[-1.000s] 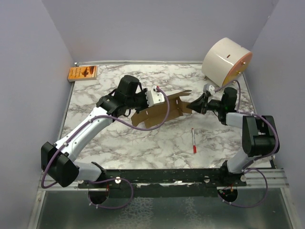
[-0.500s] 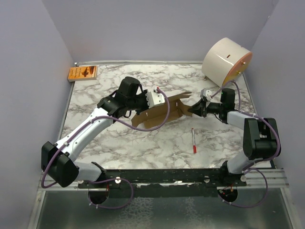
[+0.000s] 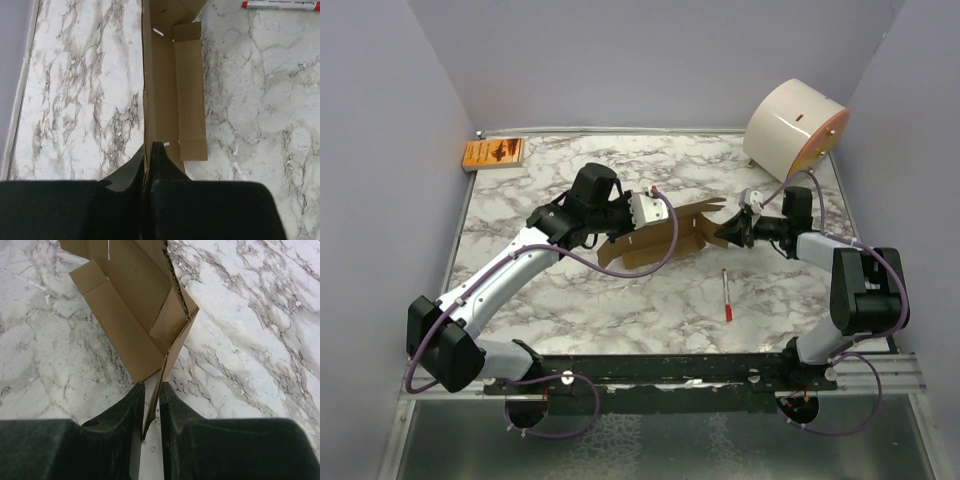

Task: Fold the paper box

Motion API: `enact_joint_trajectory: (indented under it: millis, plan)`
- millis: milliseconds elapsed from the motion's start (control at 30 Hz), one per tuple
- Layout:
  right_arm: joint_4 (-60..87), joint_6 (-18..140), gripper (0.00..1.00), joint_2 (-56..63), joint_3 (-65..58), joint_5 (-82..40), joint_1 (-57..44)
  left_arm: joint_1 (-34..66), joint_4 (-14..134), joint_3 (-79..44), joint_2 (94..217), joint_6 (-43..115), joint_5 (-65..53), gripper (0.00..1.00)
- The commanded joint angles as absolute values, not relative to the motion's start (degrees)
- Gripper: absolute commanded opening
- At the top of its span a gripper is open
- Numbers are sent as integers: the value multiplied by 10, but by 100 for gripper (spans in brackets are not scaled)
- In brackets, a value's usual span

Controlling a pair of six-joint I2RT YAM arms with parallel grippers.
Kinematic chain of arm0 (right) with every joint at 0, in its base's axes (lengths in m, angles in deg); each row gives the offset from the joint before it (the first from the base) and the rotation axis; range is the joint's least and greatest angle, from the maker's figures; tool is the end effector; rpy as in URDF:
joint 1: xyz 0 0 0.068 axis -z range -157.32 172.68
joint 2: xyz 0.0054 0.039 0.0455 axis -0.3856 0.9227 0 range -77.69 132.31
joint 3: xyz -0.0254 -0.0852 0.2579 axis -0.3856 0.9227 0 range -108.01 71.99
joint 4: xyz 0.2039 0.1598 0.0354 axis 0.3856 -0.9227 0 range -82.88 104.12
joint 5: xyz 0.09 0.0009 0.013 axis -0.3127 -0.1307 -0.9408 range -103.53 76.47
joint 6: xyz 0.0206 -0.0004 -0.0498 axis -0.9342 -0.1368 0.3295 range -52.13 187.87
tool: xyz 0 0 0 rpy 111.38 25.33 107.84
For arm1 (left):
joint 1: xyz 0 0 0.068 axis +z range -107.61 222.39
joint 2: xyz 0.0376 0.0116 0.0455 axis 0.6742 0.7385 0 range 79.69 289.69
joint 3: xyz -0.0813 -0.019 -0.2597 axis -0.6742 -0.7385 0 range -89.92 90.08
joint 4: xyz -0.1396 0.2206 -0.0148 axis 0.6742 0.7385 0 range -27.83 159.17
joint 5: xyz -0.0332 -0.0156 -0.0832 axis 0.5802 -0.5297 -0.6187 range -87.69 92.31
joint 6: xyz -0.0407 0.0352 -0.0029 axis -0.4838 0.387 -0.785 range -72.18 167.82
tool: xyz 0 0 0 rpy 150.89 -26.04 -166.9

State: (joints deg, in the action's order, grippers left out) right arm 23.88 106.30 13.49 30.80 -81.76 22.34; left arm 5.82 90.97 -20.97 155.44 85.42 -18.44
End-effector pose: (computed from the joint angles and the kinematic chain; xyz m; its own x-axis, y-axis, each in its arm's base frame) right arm 0.2954 0.0349 0.1720 -0.0638 -0.2309 -0.9709 -0.9585 0.2849 -0.0048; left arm 0.2275 -0.1845 0.3374 0.1107 0.6283 -0.7700 0.9101 0.2472 0.3326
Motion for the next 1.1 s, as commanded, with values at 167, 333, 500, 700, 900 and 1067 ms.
enact_joint_trajectory:
  millis: [167, 333, 500, 700, 900, 1067]
  plan:
    - [195, 1091, 19, 109, 279, -802, 221, 53, 901, -213, 1551, 841, -198, 0]
    - [157, 1111, 20, 103, 270, -799, 222, 53, 902, -215, 1550, 839, -196, 0]
    - [111, 1139, 22, 103, 260, -793, 222, 52, 902, -216, 1549, 839, -196, 0]
    - [93, 1149, 24, 100, 255, -784, 222, 52, 902, -216, 1548, 838, -194, 0]
    - [88, 1156, 23, 93, 254, -769, 222, 52, 902, -215, 1547, 838, -192, 0]
    - [89, 1160, 19, 90, 256, -752, 222, 52, 903, -211, 1549, 839, -191, 0]
